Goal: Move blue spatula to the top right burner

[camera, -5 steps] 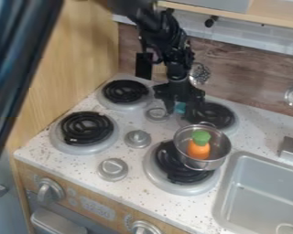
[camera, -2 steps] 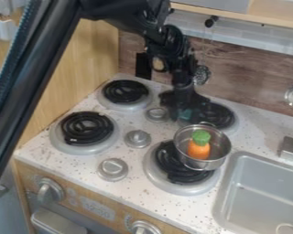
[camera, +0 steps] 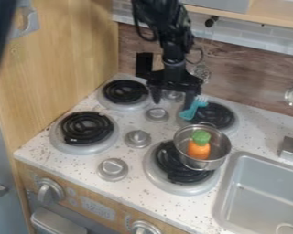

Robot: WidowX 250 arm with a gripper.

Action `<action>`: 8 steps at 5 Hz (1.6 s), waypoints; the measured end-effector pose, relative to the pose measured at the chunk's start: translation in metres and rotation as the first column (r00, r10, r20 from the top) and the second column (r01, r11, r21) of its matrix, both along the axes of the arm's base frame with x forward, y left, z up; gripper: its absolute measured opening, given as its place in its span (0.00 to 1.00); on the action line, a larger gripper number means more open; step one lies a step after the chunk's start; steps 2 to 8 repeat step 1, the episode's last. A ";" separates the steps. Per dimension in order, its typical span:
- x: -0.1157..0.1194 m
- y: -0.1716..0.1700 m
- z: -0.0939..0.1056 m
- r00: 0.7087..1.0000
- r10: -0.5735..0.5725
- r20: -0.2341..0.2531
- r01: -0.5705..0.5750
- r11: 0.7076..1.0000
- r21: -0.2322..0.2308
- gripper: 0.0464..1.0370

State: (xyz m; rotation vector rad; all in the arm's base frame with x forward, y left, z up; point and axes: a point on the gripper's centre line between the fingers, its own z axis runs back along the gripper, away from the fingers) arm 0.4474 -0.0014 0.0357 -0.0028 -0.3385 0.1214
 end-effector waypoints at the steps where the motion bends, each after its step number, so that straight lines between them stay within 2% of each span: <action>1: -0.038 0.008 0.012 0.995 0.052 -0.087 -0.052 0.999 -0.005 0.96; 8: -0.038 0.008 0.012 0.995 0.052 -0.087 -0.052 0.999 -0.005 0.96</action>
